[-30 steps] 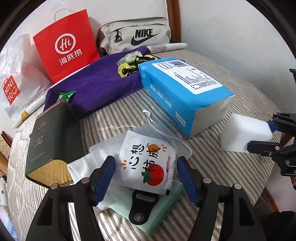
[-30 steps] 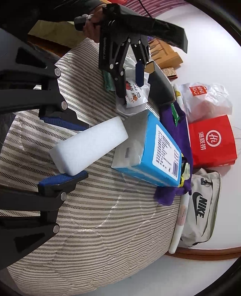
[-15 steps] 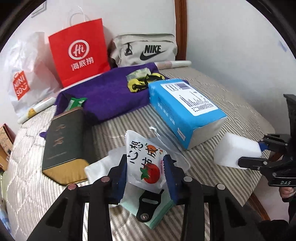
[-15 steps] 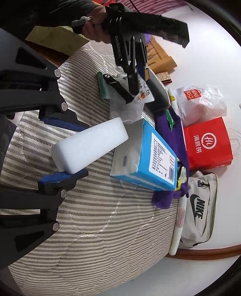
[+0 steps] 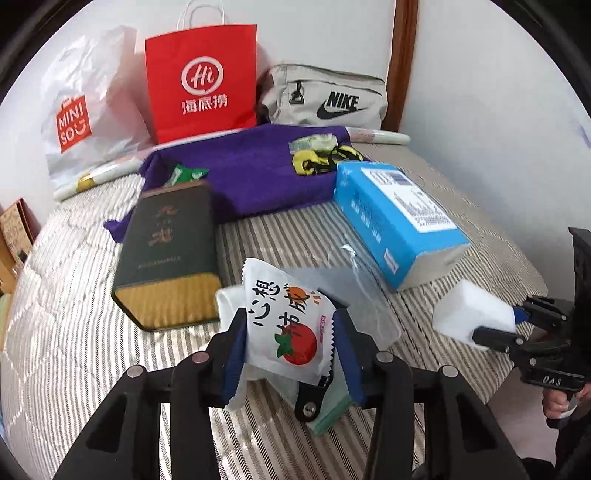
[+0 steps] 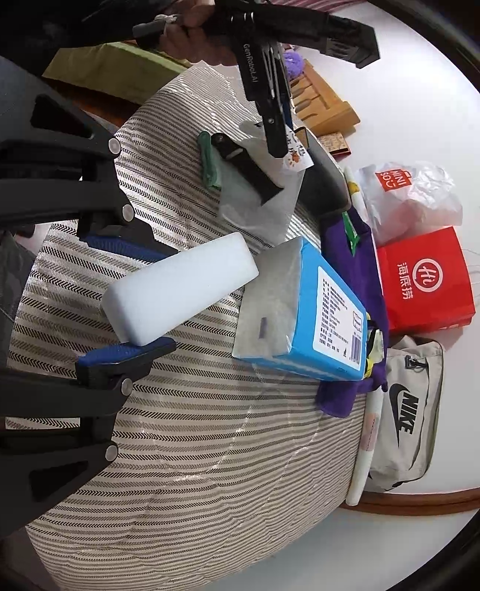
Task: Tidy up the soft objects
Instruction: 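Grasp the white tomato-print packet with the left gripper while the right lifts the foam block, then carry the packet with the left gripper while the right carries the foam block toward the towel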
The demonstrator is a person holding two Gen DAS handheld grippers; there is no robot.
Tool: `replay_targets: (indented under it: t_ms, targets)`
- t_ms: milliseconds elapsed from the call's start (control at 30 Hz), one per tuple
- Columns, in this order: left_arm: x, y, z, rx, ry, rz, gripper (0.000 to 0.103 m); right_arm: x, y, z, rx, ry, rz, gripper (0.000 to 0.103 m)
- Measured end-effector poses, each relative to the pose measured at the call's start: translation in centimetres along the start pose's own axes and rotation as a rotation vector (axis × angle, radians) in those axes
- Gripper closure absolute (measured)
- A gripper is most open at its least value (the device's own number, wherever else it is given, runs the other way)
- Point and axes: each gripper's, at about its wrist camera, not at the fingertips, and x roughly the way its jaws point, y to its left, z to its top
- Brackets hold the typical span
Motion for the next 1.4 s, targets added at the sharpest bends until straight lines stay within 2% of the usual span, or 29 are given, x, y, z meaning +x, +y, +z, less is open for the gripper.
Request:
replay_targets:
  t_ms: [100, 267, 567, 800, 900, 967, 1033, 1133, 1400]
  targets:
    - [-0.1, 0.3, -0.5, -0.005, 0.003, -0.013, 0.069, 0.0, 0.1, 0.0, -0.006, 0.0, -0.006, 0.062]
    - [-1.5, 1.3, -1.6, -0.032, -0.005, 0.01, 0.069, 0.1, -0.1, 0.0, 0.014, -0.005, 0.01, 0.062]
    - [-2.2, 5.9, -4.7, -0.193, 0.027, 0.061, 0.069, 1.0, 0.3, -0.3, 0.001, -0.01, -0.001, 0.059]
    - [-1.3, 6.9, -5.8, -0.221, 0.058, 0.076, 0.07, 1.2, 0.3, 0.1, 0.018, -0.031, -0.002, 0.059]
    - [-0.9, 7.4, -6.1, -0.251, 0.069, 0.046, 0.077, 1.1, 0.5, 0.5, 0.008, -0.035, 0.01, 0.064]
    - [-0.9, 7.7, -6.3, -0.27, 0.065, 0.025, 0.079, 1.0, 0.9, 0.7, -0.013, -0.036, -0.004, 0.065]
    - [-1.1, 8.1, -6.4, -0.298, 0.063, -0.001, 0.088, 0.8, 1.1, 0.9, -0.019, -0.031, 0.002, 0.065]
    - [-1.7, 8.5, -6.3, -0.32, 0.055, -0.016, 0.093, 0.1, 1.3, 1.4, -0.02, -0.039, 0.021, 0.065]
    - [-3.1, 9.3, -5.6, -0.33, 0.034, -0.009, 0.095, -2.2, 2.2, 3.2, -0.064, -0.072, 0.074, 0.065]
